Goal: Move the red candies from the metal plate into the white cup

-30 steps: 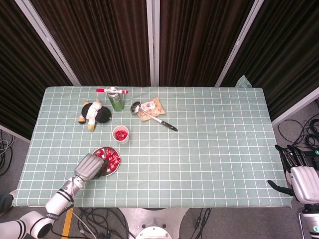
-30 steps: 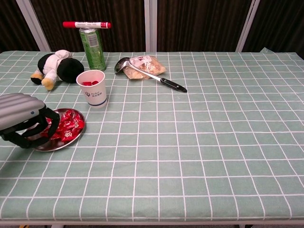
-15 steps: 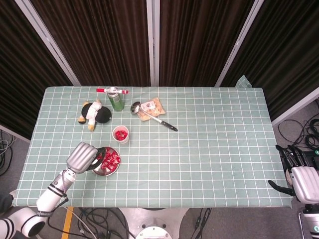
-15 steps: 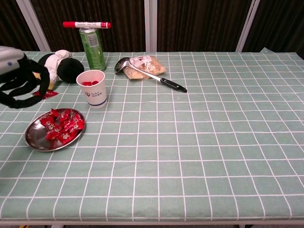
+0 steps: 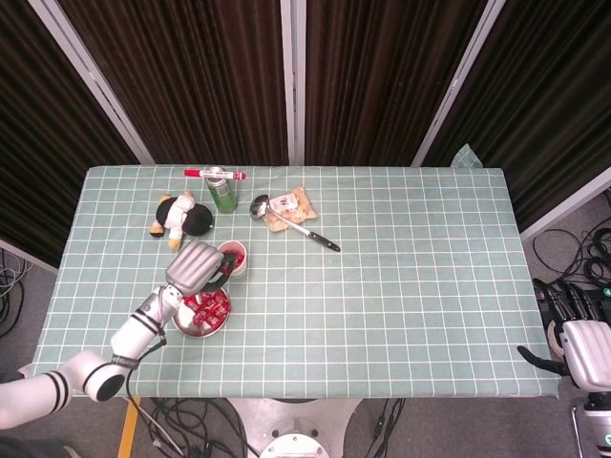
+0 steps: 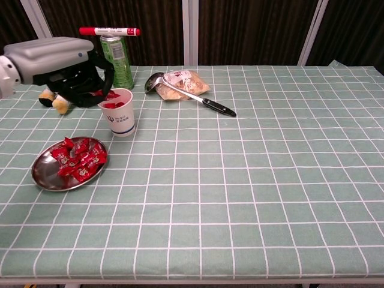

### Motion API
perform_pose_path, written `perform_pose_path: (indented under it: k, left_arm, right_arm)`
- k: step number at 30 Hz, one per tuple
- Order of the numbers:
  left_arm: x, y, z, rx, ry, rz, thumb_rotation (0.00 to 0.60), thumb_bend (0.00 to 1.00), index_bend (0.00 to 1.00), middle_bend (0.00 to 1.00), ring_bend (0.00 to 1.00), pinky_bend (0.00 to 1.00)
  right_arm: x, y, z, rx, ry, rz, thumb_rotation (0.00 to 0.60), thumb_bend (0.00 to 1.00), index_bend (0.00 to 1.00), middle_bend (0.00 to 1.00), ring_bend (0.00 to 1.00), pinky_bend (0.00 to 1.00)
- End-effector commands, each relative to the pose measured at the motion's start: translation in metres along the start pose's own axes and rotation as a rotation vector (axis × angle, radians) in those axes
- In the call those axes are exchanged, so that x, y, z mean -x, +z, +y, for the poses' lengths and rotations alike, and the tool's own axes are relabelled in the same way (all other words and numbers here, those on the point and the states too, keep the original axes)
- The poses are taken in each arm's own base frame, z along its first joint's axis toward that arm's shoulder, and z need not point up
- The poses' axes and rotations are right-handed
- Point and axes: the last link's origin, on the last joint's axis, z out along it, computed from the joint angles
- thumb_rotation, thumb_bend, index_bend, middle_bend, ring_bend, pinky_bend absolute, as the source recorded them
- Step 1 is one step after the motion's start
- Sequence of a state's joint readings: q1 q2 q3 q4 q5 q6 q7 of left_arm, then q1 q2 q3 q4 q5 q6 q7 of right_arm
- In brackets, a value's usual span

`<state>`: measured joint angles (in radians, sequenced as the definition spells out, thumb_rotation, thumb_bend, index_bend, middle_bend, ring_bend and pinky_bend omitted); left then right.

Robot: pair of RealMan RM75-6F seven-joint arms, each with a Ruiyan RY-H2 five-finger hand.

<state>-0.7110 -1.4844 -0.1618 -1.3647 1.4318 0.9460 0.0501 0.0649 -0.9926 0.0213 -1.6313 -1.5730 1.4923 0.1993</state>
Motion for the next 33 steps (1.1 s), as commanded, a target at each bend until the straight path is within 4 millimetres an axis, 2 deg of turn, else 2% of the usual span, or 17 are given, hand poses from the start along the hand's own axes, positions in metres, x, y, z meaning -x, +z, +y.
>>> perform_pose_path:
  k: [1, 6, 14, 17, 23, 28, 30, 33]
  left_arm:
    - [0.002, 0.012, 0.0, -0.015, 0.0, -0.011, 0.6, 0.49, 0.69, 0.94, 0.87, 1.0]
    - [0.007, 0.021, -0.003, -0.04, 0.017, -0.049, 0.6, 0.49, 0.66, 0.93, 0.87, 1.0]
    - [0.006, 0.018, -0.008, -0.067, 0.028, -0.047, 0.6, 0.49, 0.45, 0.93, 0.87, 1.0]
    - [0.002, 0.007, -0.012, -0.08, 0.0, -0.033, 0.6, 0.48, 0.38, 0.93, 0.87, 1.0]
    - [0.0, -0.035, -0.027, -0.126, -0.039, 0.015, 0.6, 0.44, 0.37, 0.92, 0.86, 1.0]
    - [0.011, -0.071, -0.036, -0.156, -0.028, 0.004, 0.6, 0.33, 0.41, 0.91, 0.86, 1.0]
    - [0.018, -0.08, -0.036, -0.154, -0.019, -0.017, 0.6, 0.31, 0.42, 0.91, 0.86, 1.0]
    - [0.03, -0.085, -0.034, -0.143, 0.001, -0.062, 0.6, 0.29, 0.43, 0.92, 0.86, 1.0]
  right_arm:
    - [0.0, -0.001, 0.001, 0.004, 0.0, 0.001, 0.6, 0.05, 0.0, 0.15, 0.0, 0.0]
    - [-0.001, -0.001, 0.004, 0.017, 0.001, 0.003, 0.6, 0.05, 0.0, 0.15, 0.0, 0.0]
    - [-0.001, -0.001, 0.005, 0.016, 0.001, 0.003, 0.6, 0.05, 0.0, 0.15, 0.0, 0.0]
    - [-0.002, 0.0, 0.004, 0.013, 0.001, 0.006, 0.6, 0.05, 0.0, 0.15, 0.0, 0.0]
    - [-0.002, 0.001, 0.002, 0.006, -0.001, 0.002, 0.6, 0.05, 0.0, 0.15, 0.0, 0.0]
    - [-0.001, 0.003, -0.001, -0.008, -0.001, 0.0, 0.6, 0.05, 0.0, 0.15, 0.0, 0.0]
    - [-0.001, 0.003, -0.002, -0.009, -0.002, -0.002, 0.6, 0.05, 0.0, 0.15, 0.0, 0.0]
    - [0.0, 0.003, -0.003, -0.013, -0.001, -0.006, 0.6, 0.05, 0.0, 0.15, 0.0, 0.0]
